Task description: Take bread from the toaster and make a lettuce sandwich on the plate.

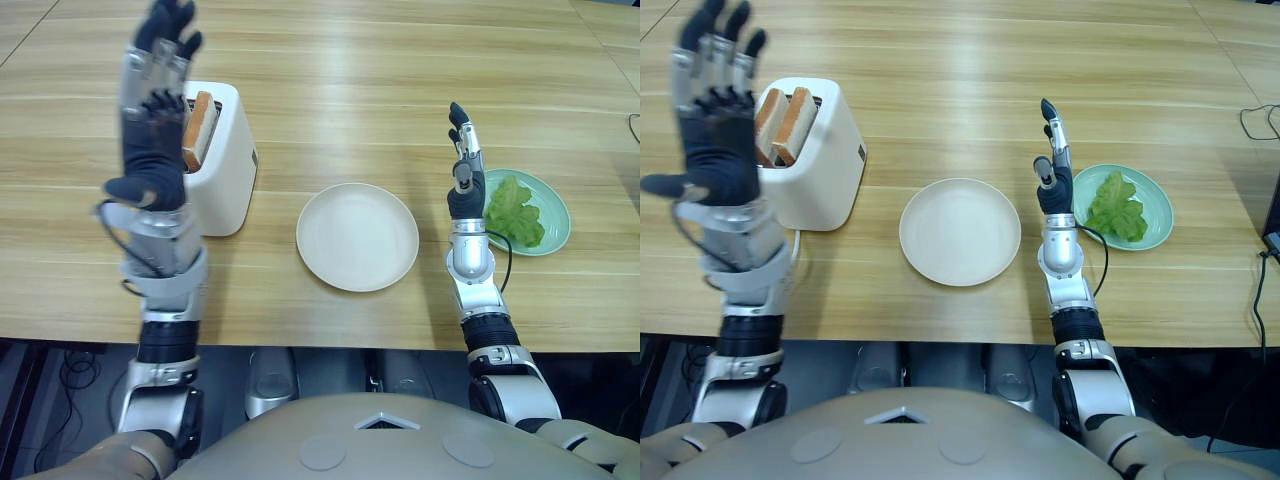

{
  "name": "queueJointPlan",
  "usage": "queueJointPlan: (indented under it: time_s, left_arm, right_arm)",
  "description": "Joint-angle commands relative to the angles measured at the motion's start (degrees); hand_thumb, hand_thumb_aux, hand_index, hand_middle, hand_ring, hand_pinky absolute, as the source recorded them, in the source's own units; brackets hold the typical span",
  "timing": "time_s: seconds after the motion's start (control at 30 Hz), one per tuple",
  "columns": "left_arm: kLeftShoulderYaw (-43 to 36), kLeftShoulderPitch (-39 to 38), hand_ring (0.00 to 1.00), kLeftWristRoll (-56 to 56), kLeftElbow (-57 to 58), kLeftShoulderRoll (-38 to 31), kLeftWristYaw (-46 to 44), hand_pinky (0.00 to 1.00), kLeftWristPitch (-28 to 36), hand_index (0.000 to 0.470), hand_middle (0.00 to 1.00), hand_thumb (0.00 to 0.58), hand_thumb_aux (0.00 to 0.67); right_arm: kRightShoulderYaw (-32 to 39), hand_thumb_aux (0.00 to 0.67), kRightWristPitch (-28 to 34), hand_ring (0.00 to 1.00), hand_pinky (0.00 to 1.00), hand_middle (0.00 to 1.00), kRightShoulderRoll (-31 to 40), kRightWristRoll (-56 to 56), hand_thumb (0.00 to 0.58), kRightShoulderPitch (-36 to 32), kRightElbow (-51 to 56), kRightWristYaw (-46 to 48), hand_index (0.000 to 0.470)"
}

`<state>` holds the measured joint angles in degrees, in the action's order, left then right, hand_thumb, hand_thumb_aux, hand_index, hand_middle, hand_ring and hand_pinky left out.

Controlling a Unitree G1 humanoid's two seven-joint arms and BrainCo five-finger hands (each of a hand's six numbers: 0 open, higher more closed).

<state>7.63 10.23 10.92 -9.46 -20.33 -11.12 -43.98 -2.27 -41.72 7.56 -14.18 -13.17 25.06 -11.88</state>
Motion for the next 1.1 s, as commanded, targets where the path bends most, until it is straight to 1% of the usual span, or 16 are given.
queueJointPlan:
  time_s: [0.03, 0.13, 0.17, 0.3, 0.4, 0.47, 0.77, 0.8, 0.83, 0.9, 0.93, 0.97, 1.0, 1.03, 1.07, 1.1]
  left_arm:
    - [7.41, -0.62, 0.0, -8.43, 4.75, -3.84, 1.1, 0.0, -1.37, 0.0, 0.0, 0.0, 0.0]
    - [12.37, -0.36, 0.0, -19.25, 13.77, -8.0, 4.99, 0.0, -3.8, 0.0, 0.0, 0.0, 0.0]
    - [13.82, 0.03, 0.0, -22.32, 18.68, -10.01, 7.2, 0.0, -4.08, 0.0, 0.0, 0.0, 0.0]
    - [14.06, 2.41, 0.0, -35.13, 32.65, -16.81, 17.61, 0.0, -2.35, 0.0, 0.0, 0.0, 0.0]
    - [11.2, 4.2, 0.0, -38.28, 41.26, -19.66, 20.48, 0.0, 4.91, 0.0, 0.0, 0.0, 0.0]
    - [9.0, 4.7, 0.0, -39.56, 44.88, -20.36, 21.11, 0.0, 7.91, 0.0, 0.0, 0.0, 0.0]
    - [2.86, 5.64, 0.0, -38.5, 48.37, -21.52, 21.5, 0.0, 11.78, 0.0, 0.0, 0.0, 0.0]
    - [2.33, 5.69, 0.0, -38.54, 48.39, -21.63, 21.52, 0.0, 11.95, 0.005, 0.0, 0.014, 0.008]
    - [1.86, 5.75, 0.0, -38.54, 48.4, -21.67, 21.57, 0.0, 11.98, 0.043, 0.0, 0.104, 0.063]
    - [0.99, 5.64, 0.0, -38.18, 48.08, -21.62, 21.31, 0.0, 11.86, 0.067, 0.0, 0.156, 0.097]
    - [0.62, 5.52, 0.0, -38.07, 47.9, -21.64, 21.25, 0.0, 11.9, 0.087, 0.0, 0.198, 0.126]
    - [0.35, 5.43, 0.0, -37.96, 47.76, -21.67, 21.26, 0.0, 11.96, 0.101, 0.0, 0.227, 0.147]
    - [0.11, 5.35, 0.0, -37.84, 47.59, -21.7, 21.33, 0.0, 12.08, 0.101, 0.0, 0.227, 0.147]
    - [-0.09, 5.29, 0.0, -37.75, 47.36, -21.7, 21.39, 0.0, 12.23, 0.11, 0.0, 0.244, 0.16]
    - [-0.42, 5.3, 0.0, -37.83, 47.1, -21.68, 21.48, 0.0, 12.45, 0.144, 0.0, 0.307, 0.21]
    - [-0.77, 5.26, 0.0, -37.86, 46.76, -21.63, 21.5, 0.0, 12.66, 0.171, 0.0, 0.352, 0.25]
  right_arm:
    - [0.03, 0.0, 0.61, 0.0, 0.0, 0.0, 0.11, -0.11, 0.0, 0.92, -1.43, -0.33, 0.0]
    - [-0.02, 0.0, 0.7, 0.0, 0.0, 0.0, 0.18, 0.18, 0.0, 1.03, -1.53, -0.17, 0.0]
    - [-0.04, 0.0, 0.68, 0.0, 0.0, 0.0, 0.21, 0.32, 0.0, 1.02, -1.47, -0.09, 0.0]
    - [-0.3, 0.0, 0.85, 0.0, 0.0, 0.0, 0.23, 0.22, 0.0, 1.4, -1.9, -0.42, 0.0]
    - [-0.46, 0.0, 0.89, 0.0, 0.0, 0.0, 0.31, 0.32, 0.0, 1.21, -1.65, -0.4, 0.0]
    - [-0.54, 0.0, 0.88, 0.0, 0.0, 0.0, 0.35, 0.34, 0.0, 1.2, -1.63, -0.42, 0.0]
    - [-0.65, 0.0, 0.81, 0.0, 0.0, 0.0, 0.6, 0.5, 0.0, 0.57, -0.93, -0.32, 0.0]
    - [-0.65, 0.0, 0.77, 0.0, 0.0, 0.0, 0.62, 0.5, 0.0, 0.52, -0.86, -0.34, 0.0]
    - [-0.65, 0.0, 0.74, 0.0, 0.0, 0.0, 0.64, 0.49, 0.0, 0.39, -0.69, -0.36, 0.0]
    - [-0.62, 0.0, 0.72, 0.0, 0.0, 0.0, 0.64, 0.47, 0.0, 0.19, -0.44, -0.39, 0.0]
    - [-0.61, 0.0, 0.73, 0.0, 0.0, 0.0, 0.64, 0.45, 0.0, 0.11, -0.35, -0.4, 0.0]
    - [-0.6, 0.0, 0.73, 0.0, 0.0, 0.0, 0.63, 0.45, 0.0, 0.08, -0.32, -0.41, 0.0]
    - [-0.6, 0.0, 0.75, 0.0, 0.0, 0.0, 0.63, 0.44, 0.0, 0.11, -0.39, -0.41, 0.0]
    - [-0.6, 0.0, 0.75, 0.0, 0.0, 0.0, 0.62, 0.44, 0.0, 0.15, -0.47, -0.41, 0.0]
    - [-0.6, 0.0, 0.77, 0.0, 0.0, 0.0, 0.64, 0.46, 0.0, 0.05, -0.39, -0.4, 0.0]
    - [-0.6, 0.0, 0.79, 0.0, 0.0, 0.0, 0.64, 0.47, 0.0, -0.02, -0.34, -0.39, 0.0]
